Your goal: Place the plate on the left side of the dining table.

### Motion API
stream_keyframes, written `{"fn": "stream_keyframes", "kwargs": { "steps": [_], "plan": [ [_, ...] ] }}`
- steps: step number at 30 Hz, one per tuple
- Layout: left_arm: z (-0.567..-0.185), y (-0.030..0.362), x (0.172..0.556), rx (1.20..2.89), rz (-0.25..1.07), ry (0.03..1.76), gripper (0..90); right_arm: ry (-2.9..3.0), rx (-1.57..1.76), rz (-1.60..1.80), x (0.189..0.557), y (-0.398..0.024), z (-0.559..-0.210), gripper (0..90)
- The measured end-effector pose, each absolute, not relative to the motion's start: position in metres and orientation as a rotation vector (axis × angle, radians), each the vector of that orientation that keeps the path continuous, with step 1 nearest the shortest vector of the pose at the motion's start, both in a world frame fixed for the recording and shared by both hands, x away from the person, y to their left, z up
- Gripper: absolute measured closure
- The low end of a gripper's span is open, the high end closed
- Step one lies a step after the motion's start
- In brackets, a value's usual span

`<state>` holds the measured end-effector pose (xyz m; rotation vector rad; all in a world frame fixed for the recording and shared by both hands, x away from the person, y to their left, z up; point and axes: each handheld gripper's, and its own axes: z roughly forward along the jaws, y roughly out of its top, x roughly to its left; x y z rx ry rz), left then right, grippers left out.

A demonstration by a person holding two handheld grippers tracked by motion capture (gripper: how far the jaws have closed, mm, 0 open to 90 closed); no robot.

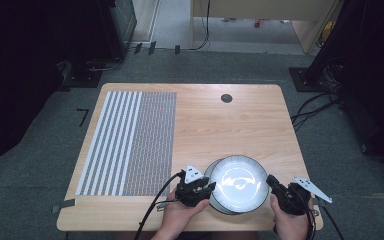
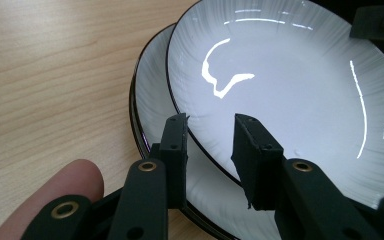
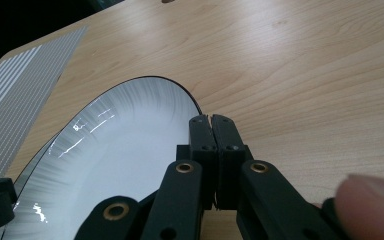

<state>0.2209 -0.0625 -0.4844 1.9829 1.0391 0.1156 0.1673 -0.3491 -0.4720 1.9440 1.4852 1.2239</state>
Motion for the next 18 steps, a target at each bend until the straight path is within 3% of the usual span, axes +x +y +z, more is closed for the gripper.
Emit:
{"fn": "stream_keyframes", "kwargs": {
  "steps": [8, 12, 18],
  "plan": [
    [-0.4861, -0.0637, 0.2212, 1.996, 0.129, 1.042, 71.9, 1.510, 1.946, 1.218, 0.1683, -0.3505, -0.4707, 88.4],
    [-0.4864, -0.0631, 0.2222, 1.994, 0.122, 1.041, 72.0, 1.502, 1.993, 1.207, 0.1681, -0.3524, -0.4688, 80.1],
    [-0.4868, -0.0630, 0.2227, 1.991, 0.118, 1.040, 71.8, 1.565, 2.044, 1.128, 0.1662, -0.3442, -0.4709, 78.9]
  ]
}}
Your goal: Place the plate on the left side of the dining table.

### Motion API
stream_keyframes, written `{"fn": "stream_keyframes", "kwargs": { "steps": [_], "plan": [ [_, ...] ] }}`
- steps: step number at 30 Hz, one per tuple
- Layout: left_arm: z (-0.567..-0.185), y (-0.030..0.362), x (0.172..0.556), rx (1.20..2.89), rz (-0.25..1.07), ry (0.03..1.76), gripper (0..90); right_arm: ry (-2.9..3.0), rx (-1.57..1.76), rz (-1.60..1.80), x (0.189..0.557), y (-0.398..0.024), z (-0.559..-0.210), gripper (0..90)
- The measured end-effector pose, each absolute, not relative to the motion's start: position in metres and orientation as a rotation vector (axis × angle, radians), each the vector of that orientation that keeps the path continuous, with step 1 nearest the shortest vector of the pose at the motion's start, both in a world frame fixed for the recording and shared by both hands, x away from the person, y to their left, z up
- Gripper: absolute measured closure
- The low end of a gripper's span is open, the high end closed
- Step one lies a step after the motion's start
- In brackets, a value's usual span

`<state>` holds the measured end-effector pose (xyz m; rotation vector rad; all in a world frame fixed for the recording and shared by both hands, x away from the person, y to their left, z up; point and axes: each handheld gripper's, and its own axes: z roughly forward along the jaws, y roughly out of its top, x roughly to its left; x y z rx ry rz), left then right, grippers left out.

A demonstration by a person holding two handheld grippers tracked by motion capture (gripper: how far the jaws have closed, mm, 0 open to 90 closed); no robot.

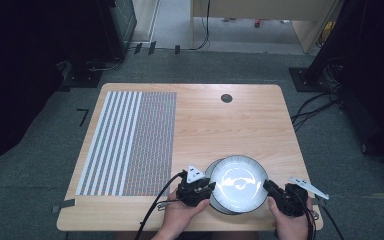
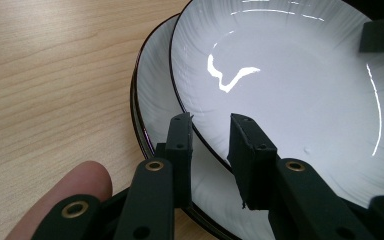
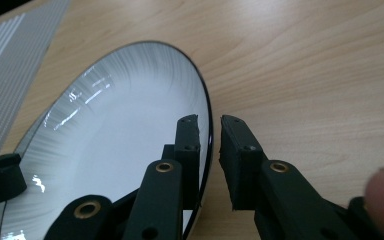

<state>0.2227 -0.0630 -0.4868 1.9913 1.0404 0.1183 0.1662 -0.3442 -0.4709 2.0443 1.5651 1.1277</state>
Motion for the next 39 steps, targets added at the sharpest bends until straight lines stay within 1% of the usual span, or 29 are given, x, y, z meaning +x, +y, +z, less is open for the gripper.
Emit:
{"fn": "stream_keyframes", "kwargs": {
  "steps": [2, 6, 10, 22, 31, 36, 39],
  "plan": [
    [-0.487, -0.063, 0.223, 1.991, 0.118, 1.038, 71.5, 1.565, 2.065, 1.117, 0.168, -0.341, -0.475, 81.8],
    [-0.487, -0.062, 0.223, 1.987, 0.122, 1.038, 71.8, 1.497, 2.124, 1.175, 0.170, -0.342, -0.478, 84.1],
    [-0.487, -0.061, 0.225, 1.978, 0.117, 1.045, 71.9, 1.411, 2.218, 1.328, 0.172, -0.351, -0.483, 84.7],
    [-0.487, -0.058, 0.229, 1.941, 0.079, 1.051, 71.2, 1.355, 2.226, 1.449, 0.171, -0.358, -0.487, 84.3],
    [-0.469, -0.042, 0.230, 1.901, 0.078, 1.066, 72.8, 1.381, 2.169, 1.551, 0.169, -0.348, -0.475, 84.1],
    [-0.461, -0.029, 0.232, 1.891, 0.068, 1.052, 72.9, 1.408, 2.150, 1.575, 0.169, -0.338, -0.466, 84.1],
    [-0.456, -0.020, 0.233, 1.891, 0.085, 1.055, 73.5, 1.420, 2.138, 1.574, 0.172, -0.328, -0.461, 84.2]
  ]
}}
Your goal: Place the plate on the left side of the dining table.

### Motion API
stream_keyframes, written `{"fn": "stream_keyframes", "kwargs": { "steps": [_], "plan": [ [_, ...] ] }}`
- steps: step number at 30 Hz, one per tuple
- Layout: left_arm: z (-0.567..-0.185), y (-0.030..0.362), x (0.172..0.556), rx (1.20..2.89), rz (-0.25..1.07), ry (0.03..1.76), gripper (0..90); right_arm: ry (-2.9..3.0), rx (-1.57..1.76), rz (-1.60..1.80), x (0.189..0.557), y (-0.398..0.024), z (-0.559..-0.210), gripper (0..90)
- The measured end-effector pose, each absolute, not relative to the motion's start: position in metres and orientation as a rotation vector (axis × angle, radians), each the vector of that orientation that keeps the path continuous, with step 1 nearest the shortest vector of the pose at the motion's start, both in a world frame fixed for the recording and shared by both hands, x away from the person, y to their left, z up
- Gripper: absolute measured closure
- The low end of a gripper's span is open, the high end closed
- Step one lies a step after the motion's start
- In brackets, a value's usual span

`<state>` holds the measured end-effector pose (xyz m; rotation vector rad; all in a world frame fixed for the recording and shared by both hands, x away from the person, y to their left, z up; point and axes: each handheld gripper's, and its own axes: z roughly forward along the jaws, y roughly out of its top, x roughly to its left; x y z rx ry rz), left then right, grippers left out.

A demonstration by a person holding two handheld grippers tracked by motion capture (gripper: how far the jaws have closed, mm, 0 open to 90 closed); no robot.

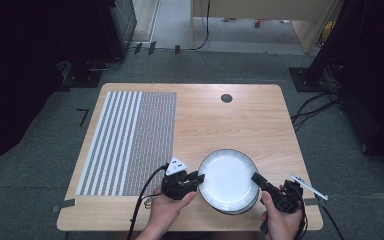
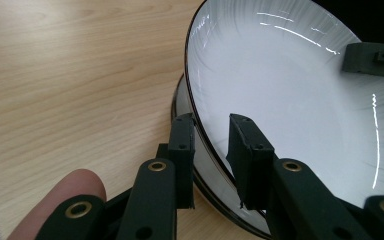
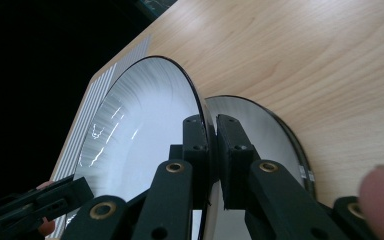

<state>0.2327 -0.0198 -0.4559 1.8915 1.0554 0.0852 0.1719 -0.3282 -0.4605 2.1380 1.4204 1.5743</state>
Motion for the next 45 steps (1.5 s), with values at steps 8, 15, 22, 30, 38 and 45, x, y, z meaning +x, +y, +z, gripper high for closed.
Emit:
{"fn": "stream_keyframes", "kwargs": {
  "steps": [8, 15, 22, 30, 38, 45],
  "plan": [
    [-0.442, 0.011, 0.238, 1.857, 0.121, 1.086, 74.6, 1.462, 2.092, 1.587, 0.187, -0.300, -0.445, 84.1],
    [-0.434, 0.039, 0.245, 1.836, 0.147, 1.116, 75.0, 1.504, 2.067, 1.596, 0.203, -0.273, -0.434, 84.1],
    [-0.423, 0.067, 0.251, 1.820, 0.194, 1.143, 75.1, 1.539, 2.061, 1.630, 0.222, -0.244, -0.428, 84.1],
    [-0.414, 0.100, 0.259, 1.778, 0.221, 1.191, 76.1, 1.578, 2.043, 1.655, 0.241, -0.212, -0.421, 84.1],
    [-0.407, 0.128, 0.268, 1.761, 0.259, 1.241, 76.9, 1.608, 2.049, 1.684, 0.260, -0.184, -0.421, 84.1],
    [-0.409, 0.156, 0.277, 1.742, 0.277, 1.293, 78.0, 1.632, 2.069, 1.693, 0.276, -0.156, -0.425, 84.1]
  ]
}}
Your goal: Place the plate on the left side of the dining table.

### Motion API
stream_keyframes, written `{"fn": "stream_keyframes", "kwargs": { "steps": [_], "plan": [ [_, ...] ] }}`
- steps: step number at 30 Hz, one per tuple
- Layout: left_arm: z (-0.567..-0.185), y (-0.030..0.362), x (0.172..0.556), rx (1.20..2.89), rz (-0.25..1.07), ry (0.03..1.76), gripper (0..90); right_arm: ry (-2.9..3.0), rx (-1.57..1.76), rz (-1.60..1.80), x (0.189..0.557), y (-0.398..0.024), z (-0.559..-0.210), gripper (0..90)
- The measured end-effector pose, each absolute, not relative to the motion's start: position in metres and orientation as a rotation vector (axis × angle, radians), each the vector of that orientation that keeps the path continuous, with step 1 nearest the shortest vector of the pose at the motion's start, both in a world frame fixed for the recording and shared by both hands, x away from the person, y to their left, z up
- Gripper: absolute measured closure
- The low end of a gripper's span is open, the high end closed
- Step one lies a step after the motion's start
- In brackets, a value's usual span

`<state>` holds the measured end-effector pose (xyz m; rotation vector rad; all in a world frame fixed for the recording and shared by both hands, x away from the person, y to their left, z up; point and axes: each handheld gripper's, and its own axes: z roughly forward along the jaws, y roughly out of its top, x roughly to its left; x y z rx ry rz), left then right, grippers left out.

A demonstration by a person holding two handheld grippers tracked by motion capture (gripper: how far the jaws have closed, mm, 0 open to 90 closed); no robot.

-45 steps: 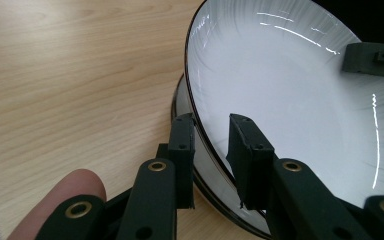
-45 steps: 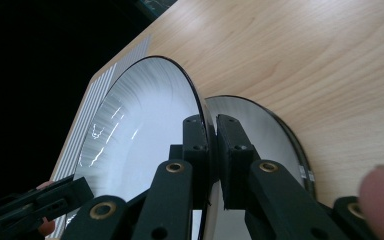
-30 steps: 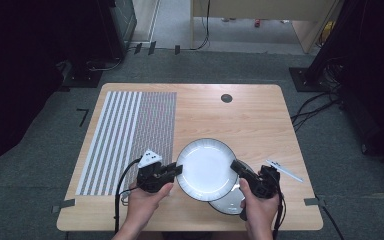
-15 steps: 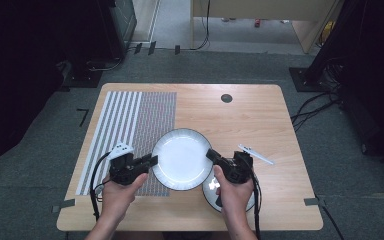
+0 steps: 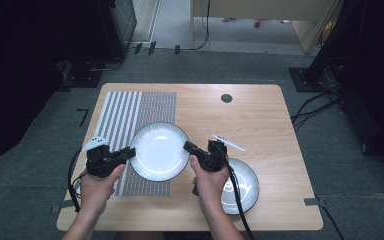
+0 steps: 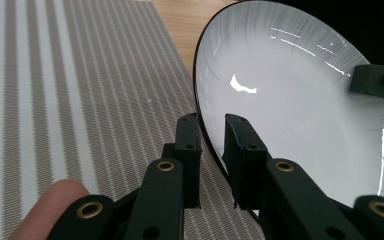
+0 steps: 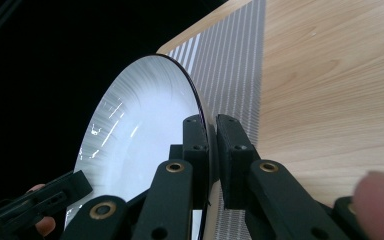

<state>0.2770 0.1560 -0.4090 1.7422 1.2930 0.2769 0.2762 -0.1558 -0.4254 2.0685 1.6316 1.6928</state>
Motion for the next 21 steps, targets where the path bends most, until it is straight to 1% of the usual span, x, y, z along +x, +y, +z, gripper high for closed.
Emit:
{"fn": "stream_keyframes", "kwargs": {
  "steps": [15, 21],
  "plan": [
    [-0.423, 0.214, 0.301, 1.665, 0.284, 1.423, 80.8, 1.690, 2.101, 1.691, 0.314, -0.093, -0.442, 84.1],
    [-0.438, 0.230, 0.319, 1.645, 0.274, 1.468, 81.8, 1.688, 2.124, 1.673, 0.332, -0.073, -0.454, 84.2]
  ]
}}
